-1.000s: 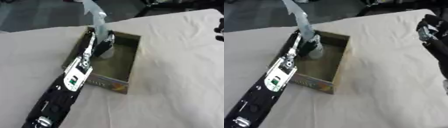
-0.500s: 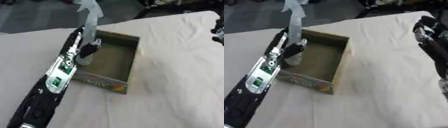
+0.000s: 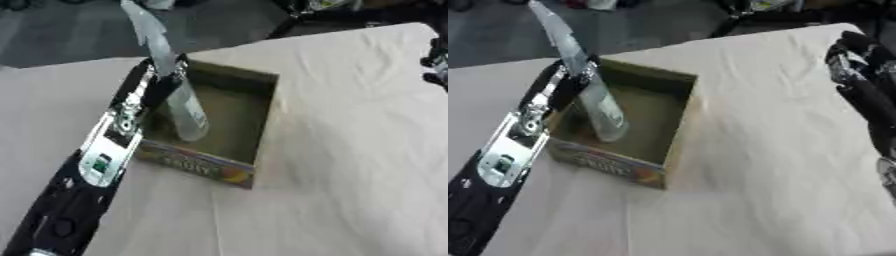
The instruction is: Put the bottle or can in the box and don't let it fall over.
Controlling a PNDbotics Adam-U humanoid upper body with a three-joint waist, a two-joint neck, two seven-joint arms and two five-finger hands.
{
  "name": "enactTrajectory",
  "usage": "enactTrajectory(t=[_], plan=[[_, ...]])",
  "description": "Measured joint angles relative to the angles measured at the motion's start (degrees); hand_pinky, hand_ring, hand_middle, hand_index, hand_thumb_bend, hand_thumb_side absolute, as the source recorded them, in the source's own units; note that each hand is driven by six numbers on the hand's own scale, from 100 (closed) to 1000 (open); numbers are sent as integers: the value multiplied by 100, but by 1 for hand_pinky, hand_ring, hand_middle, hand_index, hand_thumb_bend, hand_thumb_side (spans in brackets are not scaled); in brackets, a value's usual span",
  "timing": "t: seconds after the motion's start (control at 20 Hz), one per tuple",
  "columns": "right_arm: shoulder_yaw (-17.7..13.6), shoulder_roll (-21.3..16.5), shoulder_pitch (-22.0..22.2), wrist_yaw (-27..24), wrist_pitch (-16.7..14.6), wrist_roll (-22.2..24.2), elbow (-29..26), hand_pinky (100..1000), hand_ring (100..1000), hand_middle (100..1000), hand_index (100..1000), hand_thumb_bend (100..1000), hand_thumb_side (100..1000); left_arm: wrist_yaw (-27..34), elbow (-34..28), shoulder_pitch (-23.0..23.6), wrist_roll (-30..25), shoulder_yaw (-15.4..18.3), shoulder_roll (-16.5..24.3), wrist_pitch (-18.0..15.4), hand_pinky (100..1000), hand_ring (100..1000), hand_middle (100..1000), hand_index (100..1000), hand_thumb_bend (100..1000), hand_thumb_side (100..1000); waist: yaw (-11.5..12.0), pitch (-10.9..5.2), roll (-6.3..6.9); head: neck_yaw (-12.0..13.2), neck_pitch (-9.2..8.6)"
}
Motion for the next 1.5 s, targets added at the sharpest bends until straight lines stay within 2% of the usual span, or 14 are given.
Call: enactTrajectory(t=[0.15,0.2,0.35,0.65,0.8,0.95,1.0,1.05,1.1,1.2,1.25,1.3,1.4,1.5], plan=[[-1,0,1,0,0,-5,0,870,866,904,919,100,543,-52,-68,57,-143,-13,9,-58,1000,864,809,974,120,944,11,0,3,-24,0],[-3,0,2,0,0,-7,0,869,866,904,917,100,542,-67,-101,83,-200,-13,31,-36,1000,838,783,954,148,1000,12,0,5,-33,0],[-31,-1,43,0,1,-16,0,869,866,904,917,100,542,-138,-217,257,-364,-5,157,123,1000,807,731,937,163,1000,31,0,5,-62,0],[-56,-5,56,0,2,-64,0,869,866,904,917,100,541,-138,-785,592,-378,27,406,521,1000,785,698,919,129,976,59,1,5,-101,0],[-65,-5,56,0,-1,-76,-1,869,866,905,917,100,540,-43,-1095,717,-291,33,510,630,1000,768,666,889,110,962,68,1,-1,-121,0],[-66,-6,57,0,1,-90,-2,869,866,905,917,100,540,83,-1338,819,-268,39,604,677,1000,759,666,905,103,970,72,2,-5,-135,0],[-66,-7,57,0,-1,-93,-2,869,866,905,917,100,541,113,-1401,844,-282,38,622,689,1000,789,747,1000,100,905,76,2,-10,-137,0],[-66,-7,57,0,-4,-96,-2,869,866,905,917,100,541,145,-1426,859,-311,27,634,700,1000,798,758,1000,100,814,76,2,-16,-137,0],[-66,-7,57,0,-4,-97,-2,869,866,905,917,100,541,191,-1418,860,-361,3,636,705,1000,828,784,1000,100,282,76,2,-23,-137,0],[-66,-7,52,-4,-4,-97,-2,868,866,905,917,100,540,315,-1271,851,-508,-54,624,710,1000,823,758,1000,100,262,75,2,-31,-135,0],[-65,-7,51,-5,-4,-97,-3,868,866,905,917,100,539,361,-1151,818,-584,-52,604,716,1000,804,725,966,100,688,73,2,-35,-134,0],[-65,-7,49,-7,-4,-97,-4,868,866,905,917,100,539,384,-1032,749,-641,-44,584,729,1000,797,711,899,100,1000,68,2,-37,-132,0],[-65,-7,48,-8,-4,-97,-5,868,866,904,917,100,539,372,-786,625,-698,-11,533,752,1000,798,723,868,261,1000,39,2,-37,-129,0],[-65,-7,49,-8,-4,-97,-7,868,866,904,917,100,539,256,-626,596,-701,-11,534,755,1000,801,735,883,255,1000,41,2,-37,-129,0]])
